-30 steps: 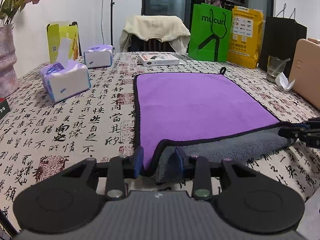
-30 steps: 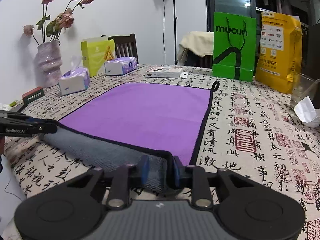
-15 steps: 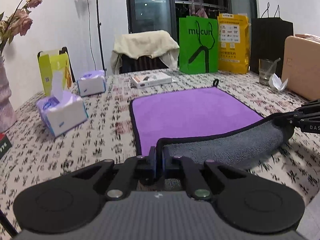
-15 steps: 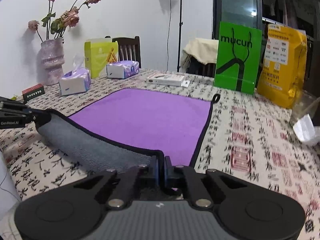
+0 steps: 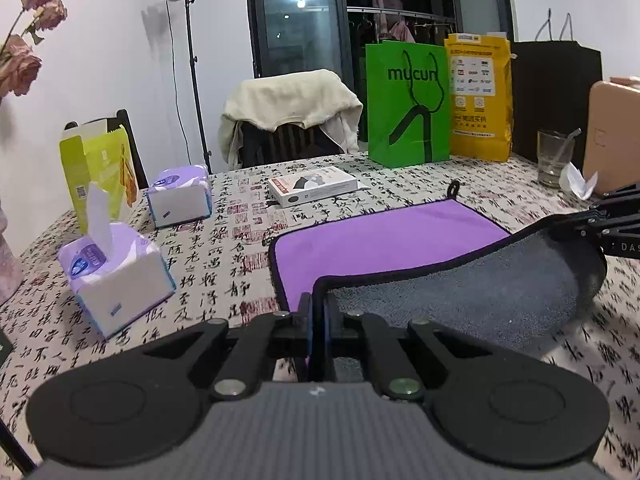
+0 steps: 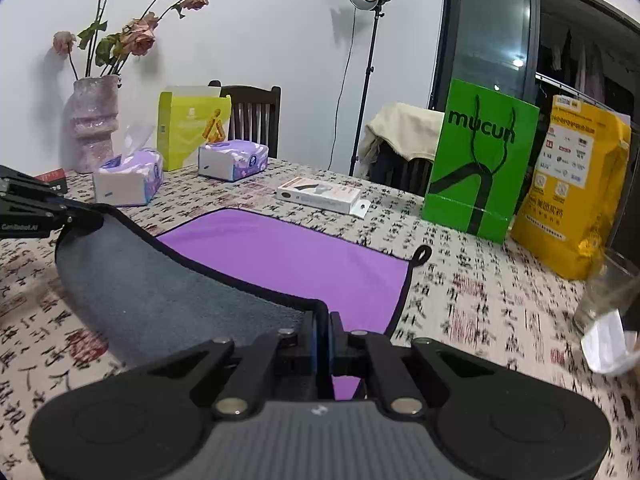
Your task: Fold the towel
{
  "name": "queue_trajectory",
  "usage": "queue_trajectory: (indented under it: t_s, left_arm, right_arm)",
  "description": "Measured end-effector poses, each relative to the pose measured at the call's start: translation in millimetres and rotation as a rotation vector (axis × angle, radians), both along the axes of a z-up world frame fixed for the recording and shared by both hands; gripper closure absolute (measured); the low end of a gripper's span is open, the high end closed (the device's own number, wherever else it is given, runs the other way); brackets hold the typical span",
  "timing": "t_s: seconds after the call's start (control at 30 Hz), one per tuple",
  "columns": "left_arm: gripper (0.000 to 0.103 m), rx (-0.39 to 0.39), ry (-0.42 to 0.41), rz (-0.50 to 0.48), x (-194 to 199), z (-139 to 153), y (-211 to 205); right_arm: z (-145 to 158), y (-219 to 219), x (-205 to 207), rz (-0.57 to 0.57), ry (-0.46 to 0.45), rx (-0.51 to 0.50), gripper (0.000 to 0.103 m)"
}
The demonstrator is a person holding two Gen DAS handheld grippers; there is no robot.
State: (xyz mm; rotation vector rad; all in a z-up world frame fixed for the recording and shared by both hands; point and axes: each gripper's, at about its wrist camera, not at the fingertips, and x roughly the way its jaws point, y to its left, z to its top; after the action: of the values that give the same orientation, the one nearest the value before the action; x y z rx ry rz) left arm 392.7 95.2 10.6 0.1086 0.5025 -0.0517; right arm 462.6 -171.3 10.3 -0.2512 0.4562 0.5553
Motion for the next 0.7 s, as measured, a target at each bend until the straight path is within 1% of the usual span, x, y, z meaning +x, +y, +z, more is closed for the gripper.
queue_trajectory:
  t_s: [0.2, 0.33, 0.53, 0.7]
  left_arm:
    - [0.097, -0.017, 0.019, 0.001, 33, 3, 7]
    - [0.097, -0.044, 0.04, 0.004, 58, 5, 14]
    - [0.097, -0.071, 0.079, 0.02, 94, 0, 23]
    - [0.097, -0.071, 0.078, 0.024, 121, -2, 26]
  right_arm:
    - [4, 1, 37, -0.003, 0.028, 0.01, 0.098]
    - [3, 5, 56, -0.003, 0.024, -0.001, 0.098]
    - [3, 11, 85, -0.003, 0.037, -0.01, 0.098]
    - [0, 14, 114, -0.006, 0.058, -0.013, 0.098]
